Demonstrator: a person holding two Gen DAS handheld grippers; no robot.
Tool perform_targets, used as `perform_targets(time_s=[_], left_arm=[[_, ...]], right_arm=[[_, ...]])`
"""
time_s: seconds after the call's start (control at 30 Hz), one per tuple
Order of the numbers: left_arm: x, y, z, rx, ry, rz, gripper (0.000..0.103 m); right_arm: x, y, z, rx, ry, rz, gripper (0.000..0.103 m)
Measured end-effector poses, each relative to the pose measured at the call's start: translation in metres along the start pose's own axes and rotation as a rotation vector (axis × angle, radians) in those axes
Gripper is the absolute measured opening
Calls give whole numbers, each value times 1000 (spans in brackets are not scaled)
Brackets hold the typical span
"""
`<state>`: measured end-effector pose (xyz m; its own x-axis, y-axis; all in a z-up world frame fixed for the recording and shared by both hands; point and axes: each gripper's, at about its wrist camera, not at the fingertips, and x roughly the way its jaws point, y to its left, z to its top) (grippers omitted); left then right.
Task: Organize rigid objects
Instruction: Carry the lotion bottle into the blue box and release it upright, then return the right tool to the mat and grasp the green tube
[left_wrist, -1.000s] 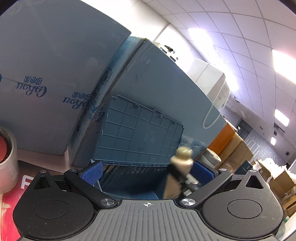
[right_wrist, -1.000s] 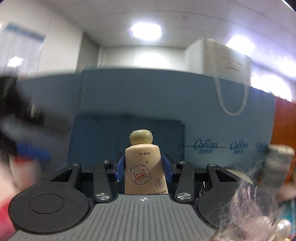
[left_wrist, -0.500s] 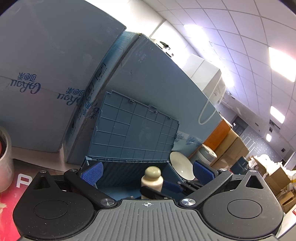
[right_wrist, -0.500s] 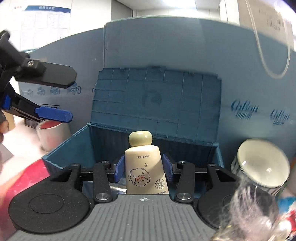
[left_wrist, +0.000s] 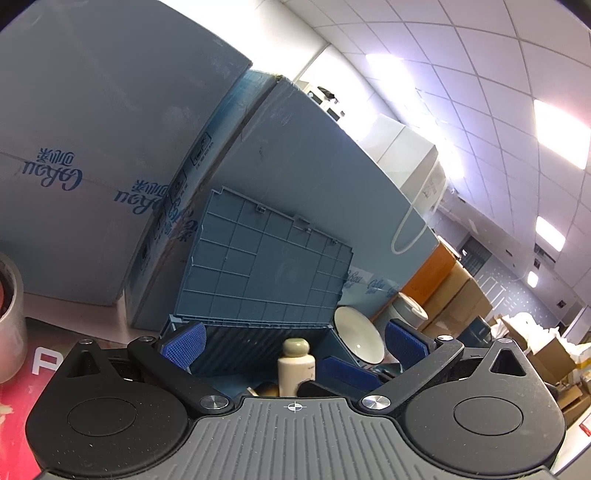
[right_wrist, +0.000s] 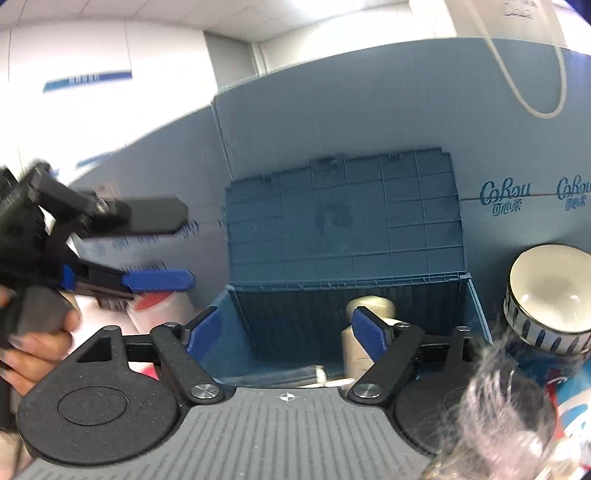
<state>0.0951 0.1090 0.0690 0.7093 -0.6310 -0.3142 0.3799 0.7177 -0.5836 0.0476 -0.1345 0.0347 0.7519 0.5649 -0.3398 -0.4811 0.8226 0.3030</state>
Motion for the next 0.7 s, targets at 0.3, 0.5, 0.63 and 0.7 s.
perform_targets(time_s=[0.3, 0.5, 0.63, 0.7], left_arm=[[-4, -1, 0, 1, -8, -11, 103], [2, -6, -3, 6, 11, -30, 103], [9, -9, -7, -8, 36, -58, 103], [12, -9, -9, -13, 39, -57, 103]], right_arm=[[-70, 4, 2, -43, -184, -131, 92], [-124, -17, -5, 35, -279, -274, 95], [-152, -38, -17, 123, -307, -372, 96], [-165, -50, -25, 151, -312, -454, 96]])
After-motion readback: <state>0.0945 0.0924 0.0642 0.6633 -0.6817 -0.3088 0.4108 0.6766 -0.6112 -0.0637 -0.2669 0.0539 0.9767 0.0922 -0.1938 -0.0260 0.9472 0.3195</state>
